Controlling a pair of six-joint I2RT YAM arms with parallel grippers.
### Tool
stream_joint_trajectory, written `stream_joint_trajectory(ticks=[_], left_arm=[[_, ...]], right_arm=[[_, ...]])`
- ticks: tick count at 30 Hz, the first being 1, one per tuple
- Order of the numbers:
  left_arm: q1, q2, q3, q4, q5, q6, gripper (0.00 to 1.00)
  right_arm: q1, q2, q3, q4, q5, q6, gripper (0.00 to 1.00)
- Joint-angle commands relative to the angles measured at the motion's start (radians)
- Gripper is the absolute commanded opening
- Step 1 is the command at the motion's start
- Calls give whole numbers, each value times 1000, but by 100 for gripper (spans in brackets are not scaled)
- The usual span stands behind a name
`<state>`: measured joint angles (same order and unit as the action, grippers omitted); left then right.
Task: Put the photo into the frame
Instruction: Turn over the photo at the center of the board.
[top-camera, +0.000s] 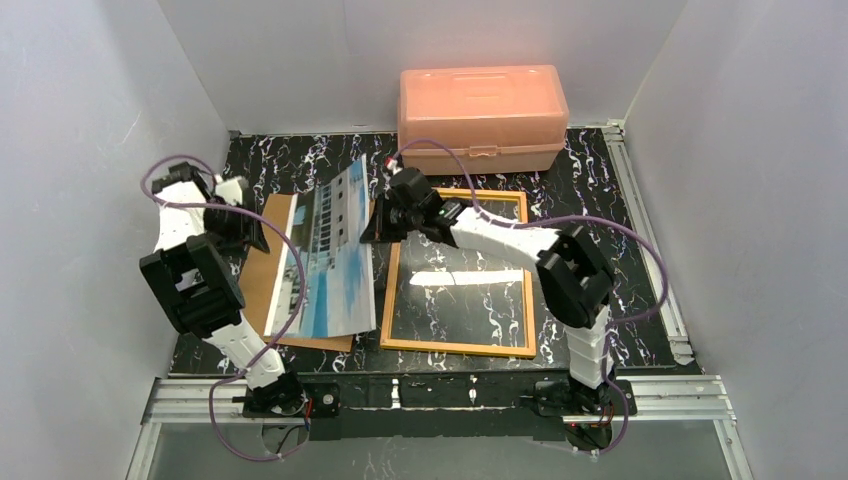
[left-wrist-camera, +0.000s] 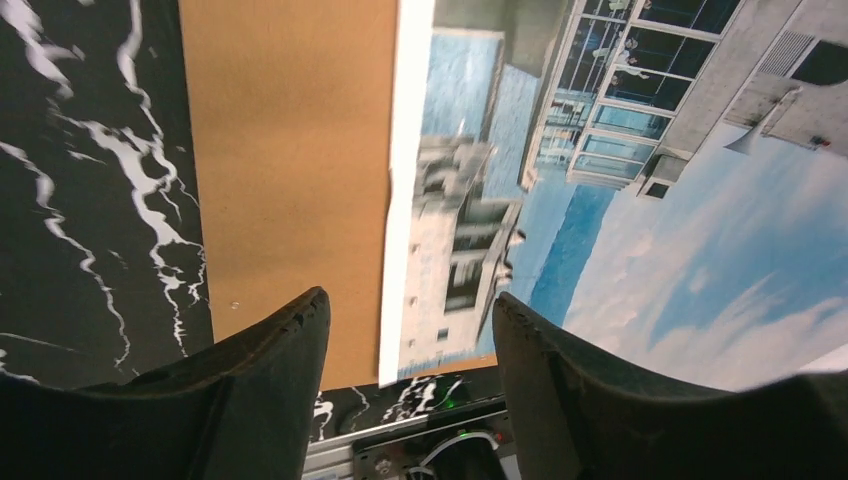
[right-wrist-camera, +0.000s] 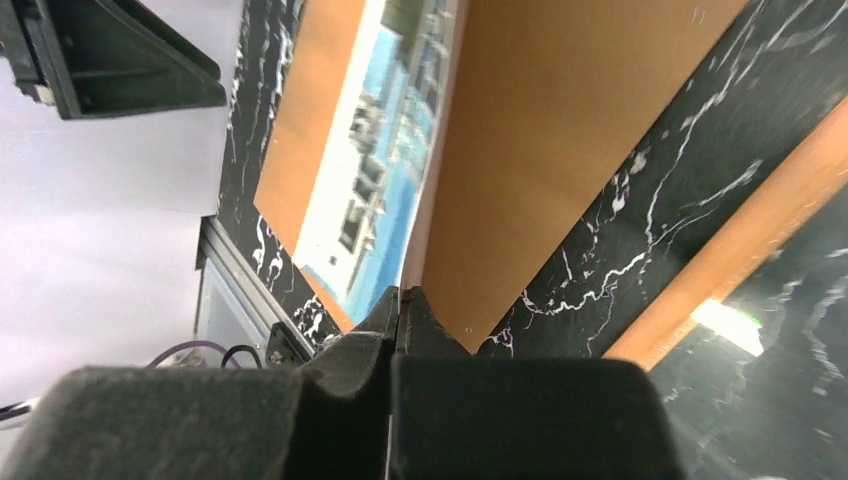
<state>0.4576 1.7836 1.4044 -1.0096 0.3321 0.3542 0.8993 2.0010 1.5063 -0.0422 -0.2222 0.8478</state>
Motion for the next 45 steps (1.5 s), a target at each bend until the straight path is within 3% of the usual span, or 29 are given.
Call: stream_joint_trajectory(ticks=[1,8,10,11,13,22,30,32,37,45], left_arm=[[-5,-123,220,-205,199,-31,61],[-4,-147,668,-346,509,-218,77],[-4,-152,729,-368,647,-242,86],[-6,-168,743,-369,739,-250,97],[-21,-209,760,-330,843,-264,98],[-184,-323,760,-297,741,-309,98],[-346,-402,605,-259,428,-229,96],[-366,-421,585,-236,309,-230,91],[-384,-476,504,-147,171,-247,85],[-393,-495,431,-52,134,-361,80]], right_arm=[[20,-157,170,-226,136,-221,1],[84,-226,350,-401,325,-397,1],[101,-238,372,-401,361,-398,1],[107,-240,375,-395,364,-387,1],[118,-247,367,-361,343,-361,1],[225,-216,349,-273,384,-299,1],[270,-112,477,-272,420,-228,1],[271,-96,502,-283,437,-210,1],[271,-83,497,-247,436,-153,1],[271,-91,434,-120,370,-114,1]])
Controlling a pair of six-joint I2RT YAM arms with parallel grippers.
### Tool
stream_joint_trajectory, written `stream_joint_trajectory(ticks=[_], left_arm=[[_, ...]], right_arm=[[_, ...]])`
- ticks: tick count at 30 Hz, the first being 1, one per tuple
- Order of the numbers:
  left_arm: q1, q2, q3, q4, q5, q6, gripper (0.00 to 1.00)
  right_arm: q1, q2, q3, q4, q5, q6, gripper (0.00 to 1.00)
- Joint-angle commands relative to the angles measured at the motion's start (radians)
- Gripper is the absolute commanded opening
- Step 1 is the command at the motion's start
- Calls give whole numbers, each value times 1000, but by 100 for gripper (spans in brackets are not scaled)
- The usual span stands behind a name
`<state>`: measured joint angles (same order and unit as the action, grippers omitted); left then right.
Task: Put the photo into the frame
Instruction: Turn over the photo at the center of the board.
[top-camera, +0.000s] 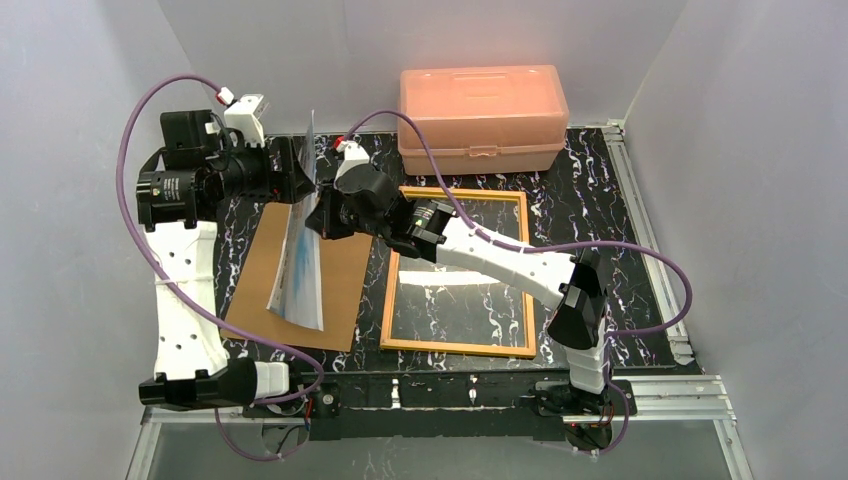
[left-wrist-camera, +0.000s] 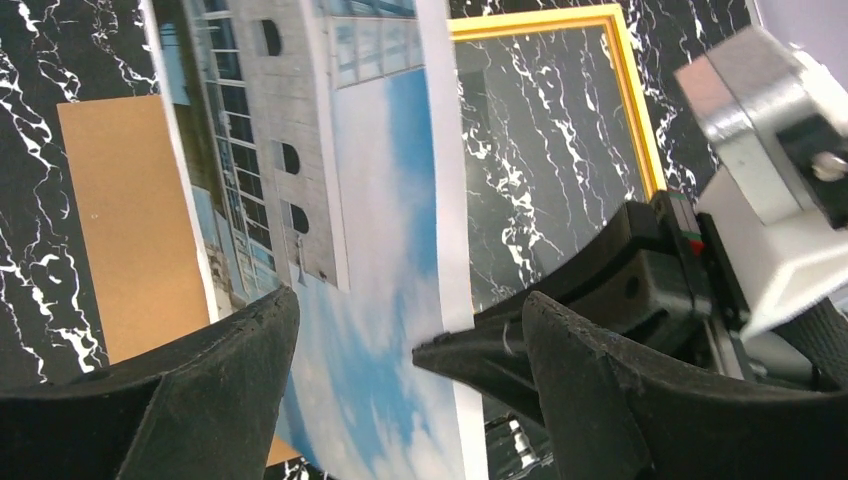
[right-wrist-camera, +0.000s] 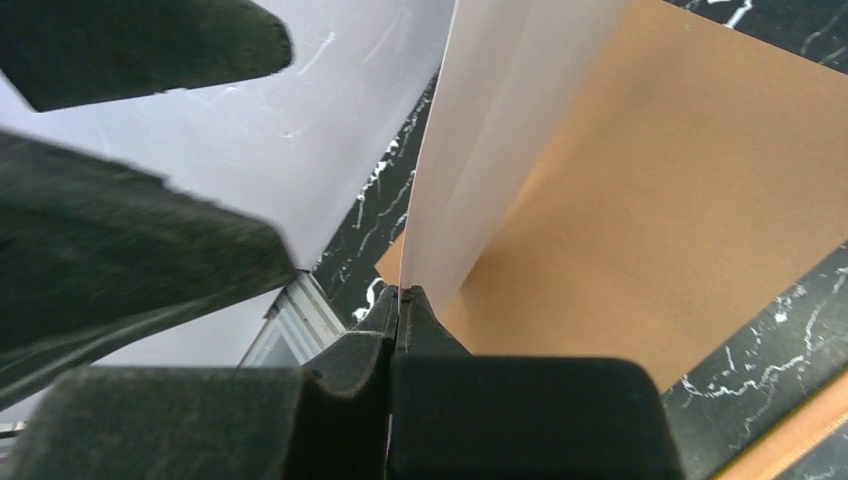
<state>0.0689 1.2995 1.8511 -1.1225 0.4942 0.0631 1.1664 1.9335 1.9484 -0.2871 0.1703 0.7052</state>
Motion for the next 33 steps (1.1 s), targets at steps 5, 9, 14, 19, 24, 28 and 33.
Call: stream_joint_trajectory(ticks=[5,9,14,19,24,28,33], left_arm=[[-4,15,2,87,63,-138,83],[-12,36,12,86,53,-143,82],[-33,45,0,84,-32,-128,77],[-55,69,0,106,-80,-130,71],[-135,96,27,120,-154,-98,61],[-201,100,16,119,-280,-33,56],[-224,93,-11,126,-382,-7,46]], right_arm=[[4,-17,4,120,-26,32,1],[4,7,28,124,-56,45,1],[5,22,31,153,-90,61,1],[5,38,51,159,-110,65,1],[5,44,54,156,-109,65,1],[4,48,54,155,-106,63,1],[5,47,41,167,-98,64,1]])
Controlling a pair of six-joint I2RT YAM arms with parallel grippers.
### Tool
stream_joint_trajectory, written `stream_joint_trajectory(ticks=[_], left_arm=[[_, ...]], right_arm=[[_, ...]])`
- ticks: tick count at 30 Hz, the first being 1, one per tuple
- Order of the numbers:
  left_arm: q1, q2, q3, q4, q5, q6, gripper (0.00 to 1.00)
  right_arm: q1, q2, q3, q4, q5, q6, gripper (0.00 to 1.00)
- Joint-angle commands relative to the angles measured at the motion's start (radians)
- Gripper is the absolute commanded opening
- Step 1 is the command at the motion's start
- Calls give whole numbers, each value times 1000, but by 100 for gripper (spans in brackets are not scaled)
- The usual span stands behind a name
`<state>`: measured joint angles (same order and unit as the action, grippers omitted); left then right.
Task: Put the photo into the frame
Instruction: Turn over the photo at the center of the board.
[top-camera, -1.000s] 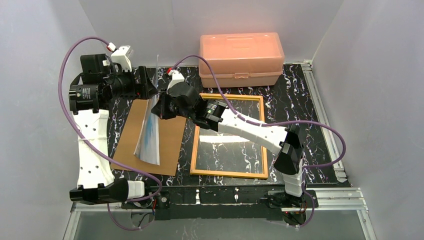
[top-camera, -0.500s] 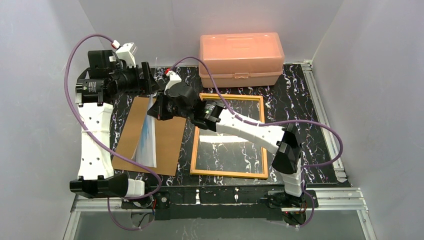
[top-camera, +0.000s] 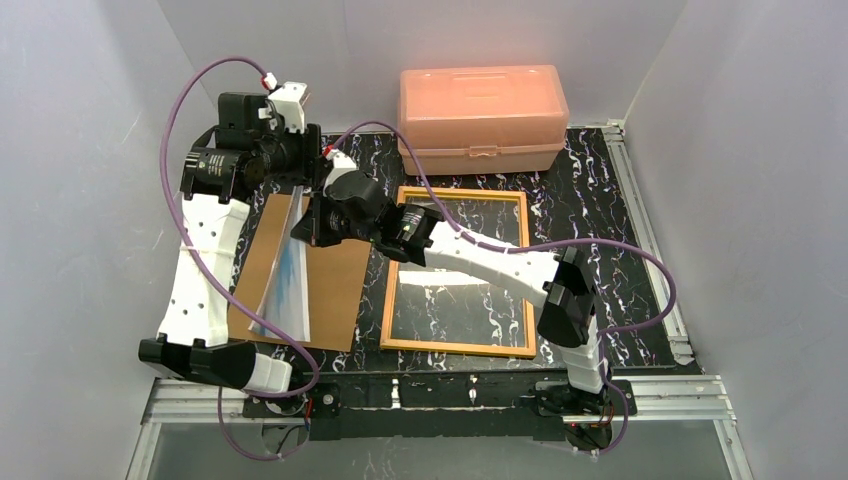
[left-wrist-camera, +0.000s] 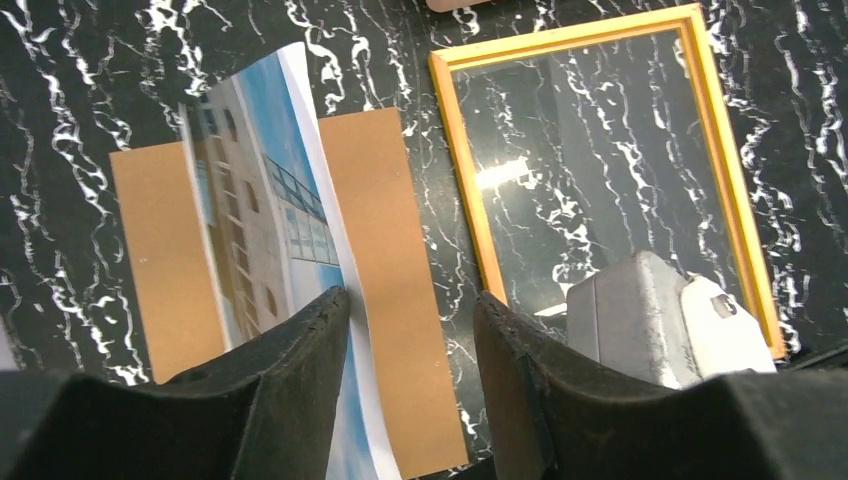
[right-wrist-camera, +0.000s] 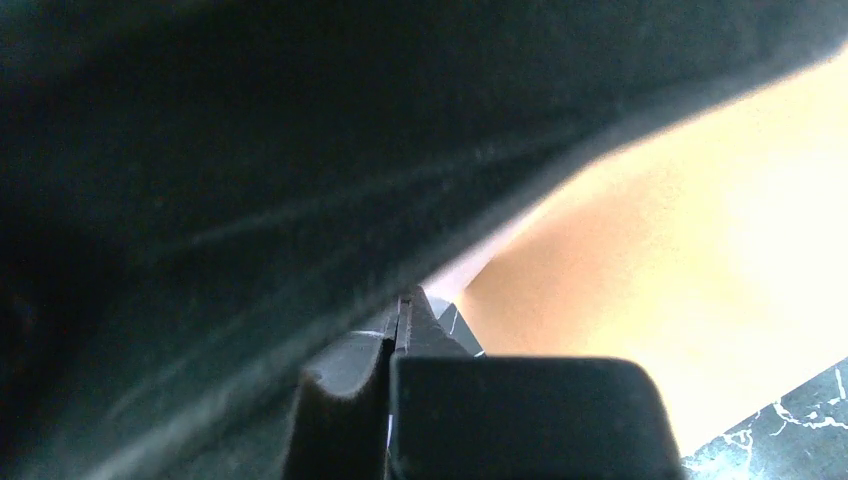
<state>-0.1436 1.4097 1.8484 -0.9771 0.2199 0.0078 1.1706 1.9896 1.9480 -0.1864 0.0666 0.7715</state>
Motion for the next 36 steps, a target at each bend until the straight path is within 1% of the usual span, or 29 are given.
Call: stream_joint_trajectory(ticks=[1,4,9,13,18,24,27,29,34,36], left_arm=[[-11,-19,-12,-12,-118,49,45],[-11,-36,-33,7,-156,53,40],[-11,-69,-65,35,-197,74,41],[-11,-75,-78,36,-204,86,43],[-11,-70,-98,48,-205,94,38],[-11,-58,-116,49,-199,91,35],[-11,-58,-117,49,-202,99,24],[-11,-58,-117,47,-200,104,18],[-11,-52,-115,31,-207,120,15],[-11,-49,-117,26,-206,129,9]], right_arm=[[1,-10,37,71,7,1,1],[-1,-21,18,87,15,5,1],[-2,-42,-17,102,28,5,1],[-3,-35,-15,109,17,9,1],[-4,-32,-14,114,9,12,1],[-3,-31,-14,117,6,12,3],[-3,-29,-15,123,-1,18,4],[-3,-27,-18,129,-4,22,5],[-3,-22,-12,135,-9,24,7],[-4,-19,-11,136,-14,26,12]])
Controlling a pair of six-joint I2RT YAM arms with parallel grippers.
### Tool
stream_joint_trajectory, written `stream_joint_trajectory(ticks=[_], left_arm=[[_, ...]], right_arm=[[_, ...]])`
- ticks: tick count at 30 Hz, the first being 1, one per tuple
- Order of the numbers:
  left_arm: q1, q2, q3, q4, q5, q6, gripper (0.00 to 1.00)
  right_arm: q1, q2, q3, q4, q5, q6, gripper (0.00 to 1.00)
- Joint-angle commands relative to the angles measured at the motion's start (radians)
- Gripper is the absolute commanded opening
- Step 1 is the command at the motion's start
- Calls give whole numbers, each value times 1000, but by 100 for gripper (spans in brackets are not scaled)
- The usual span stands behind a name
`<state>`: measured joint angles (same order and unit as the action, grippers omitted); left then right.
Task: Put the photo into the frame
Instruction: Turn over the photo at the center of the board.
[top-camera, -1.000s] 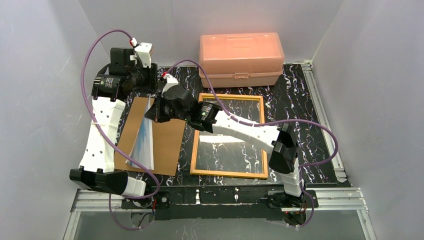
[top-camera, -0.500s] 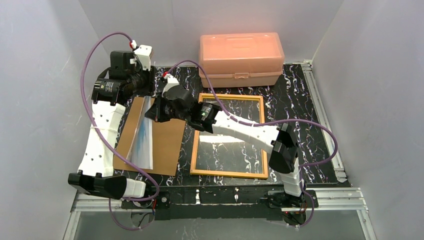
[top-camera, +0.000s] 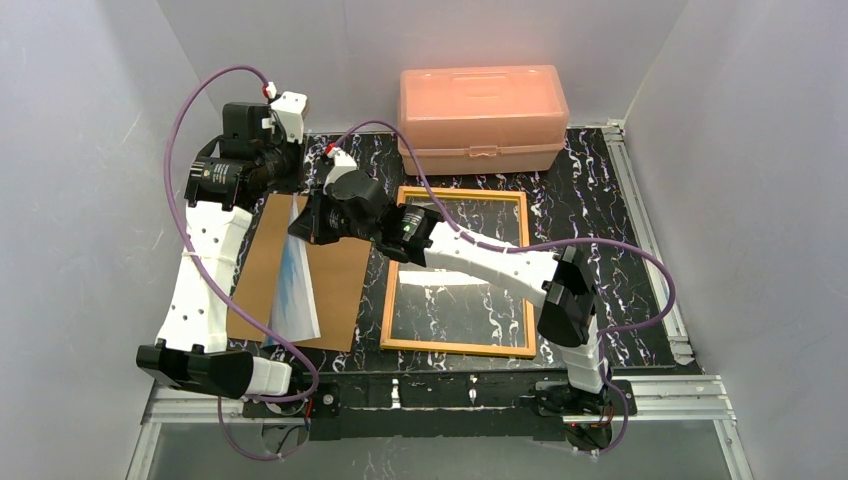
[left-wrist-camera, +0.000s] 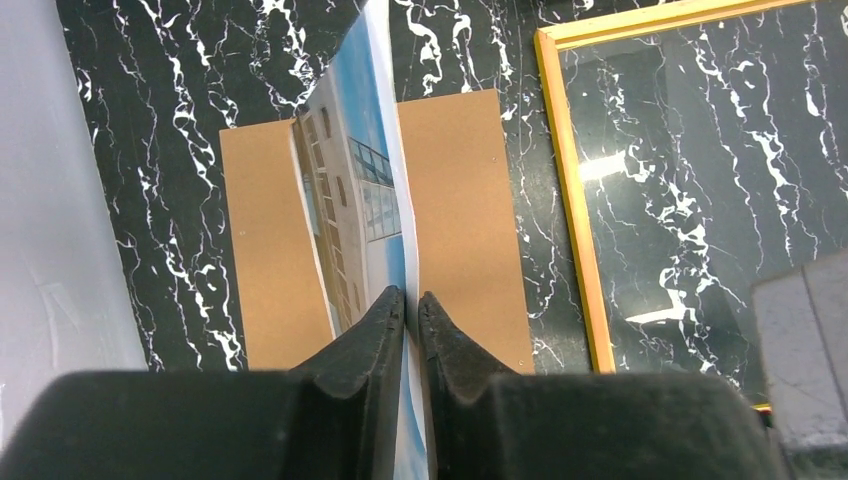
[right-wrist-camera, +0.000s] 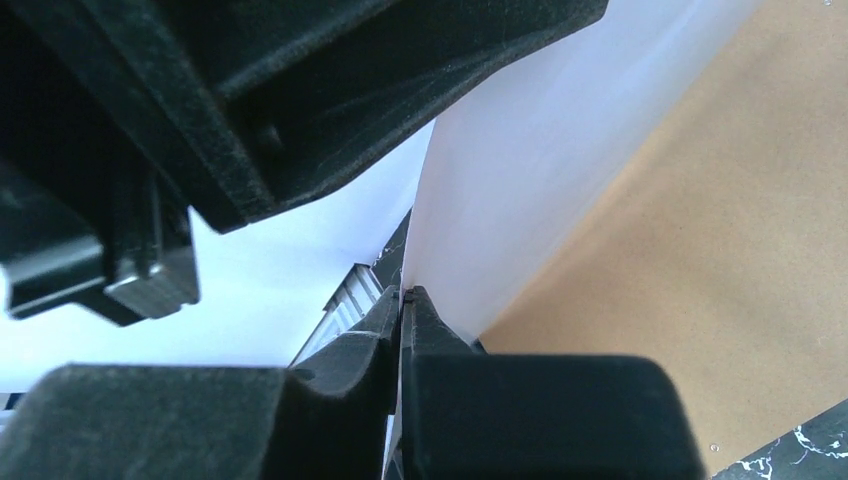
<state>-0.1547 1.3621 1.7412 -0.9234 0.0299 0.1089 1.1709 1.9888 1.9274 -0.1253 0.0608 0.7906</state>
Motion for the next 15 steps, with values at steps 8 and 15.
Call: stream_joint_trajectory(ticks=[8,15], left_arm=[[0,2,39,-52,14,55,0],[0,13,151,-103,156,78,0]], right_arm=[[-21,-50,-21,111,-34,4,67],[-95,-166,-126,169,-193,-41,87]])
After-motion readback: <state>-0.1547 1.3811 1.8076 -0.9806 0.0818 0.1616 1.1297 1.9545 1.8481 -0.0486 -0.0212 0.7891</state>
